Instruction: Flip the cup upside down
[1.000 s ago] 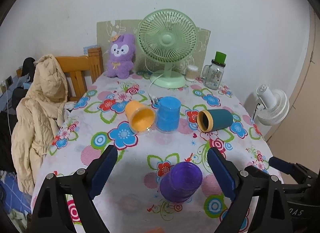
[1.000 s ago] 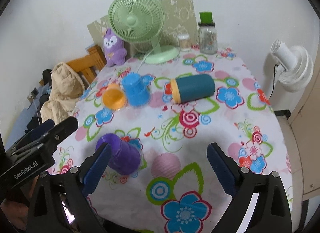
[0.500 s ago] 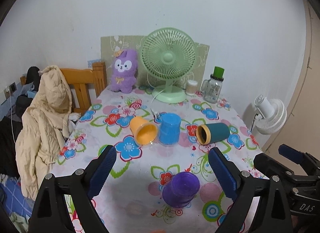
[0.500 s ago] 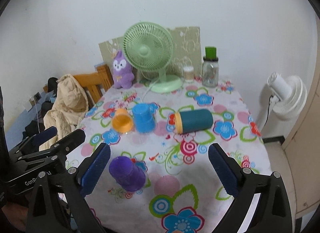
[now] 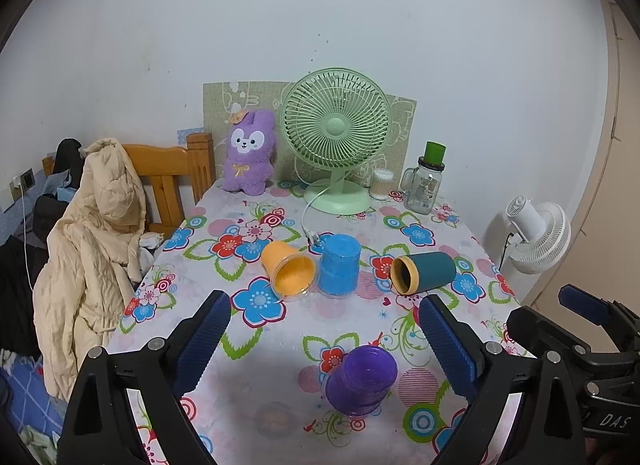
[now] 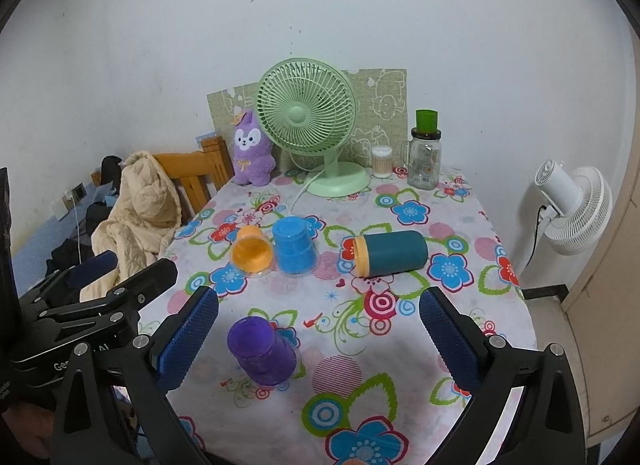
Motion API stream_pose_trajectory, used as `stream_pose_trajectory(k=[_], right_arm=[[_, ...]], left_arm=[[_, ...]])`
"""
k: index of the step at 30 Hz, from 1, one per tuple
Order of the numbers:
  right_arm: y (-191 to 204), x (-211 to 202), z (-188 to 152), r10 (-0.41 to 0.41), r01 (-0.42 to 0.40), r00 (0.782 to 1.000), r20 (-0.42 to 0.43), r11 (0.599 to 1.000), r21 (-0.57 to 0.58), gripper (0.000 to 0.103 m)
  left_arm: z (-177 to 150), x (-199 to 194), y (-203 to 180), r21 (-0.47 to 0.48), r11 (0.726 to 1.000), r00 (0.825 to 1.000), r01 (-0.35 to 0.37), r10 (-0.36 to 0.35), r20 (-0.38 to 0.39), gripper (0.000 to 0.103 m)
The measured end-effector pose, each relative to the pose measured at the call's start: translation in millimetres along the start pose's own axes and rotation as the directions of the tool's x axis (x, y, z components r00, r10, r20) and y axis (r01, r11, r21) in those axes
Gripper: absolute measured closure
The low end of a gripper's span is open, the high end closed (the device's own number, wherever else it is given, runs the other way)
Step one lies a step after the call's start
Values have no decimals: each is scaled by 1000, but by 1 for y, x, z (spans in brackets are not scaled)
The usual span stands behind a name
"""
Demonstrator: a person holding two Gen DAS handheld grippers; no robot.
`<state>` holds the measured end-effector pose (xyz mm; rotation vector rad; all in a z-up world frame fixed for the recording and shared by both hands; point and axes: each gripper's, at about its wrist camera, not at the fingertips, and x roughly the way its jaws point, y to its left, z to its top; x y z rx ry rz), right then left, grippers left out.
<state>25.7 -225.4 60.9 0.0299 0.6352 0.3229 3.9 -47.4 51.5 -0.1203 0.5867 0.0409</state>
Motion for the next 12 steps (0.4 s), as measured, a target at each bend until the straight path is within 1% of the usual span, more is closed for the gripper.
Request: stream_pose_trajectory(k=[12], right_arm=[[1, -2, -1, 0, 0, 1000, 4, 1000, -3, 1]], left_arm=[[-2, -1, 0, -4, 1000, 1000, 5, -5, 1, 6]])
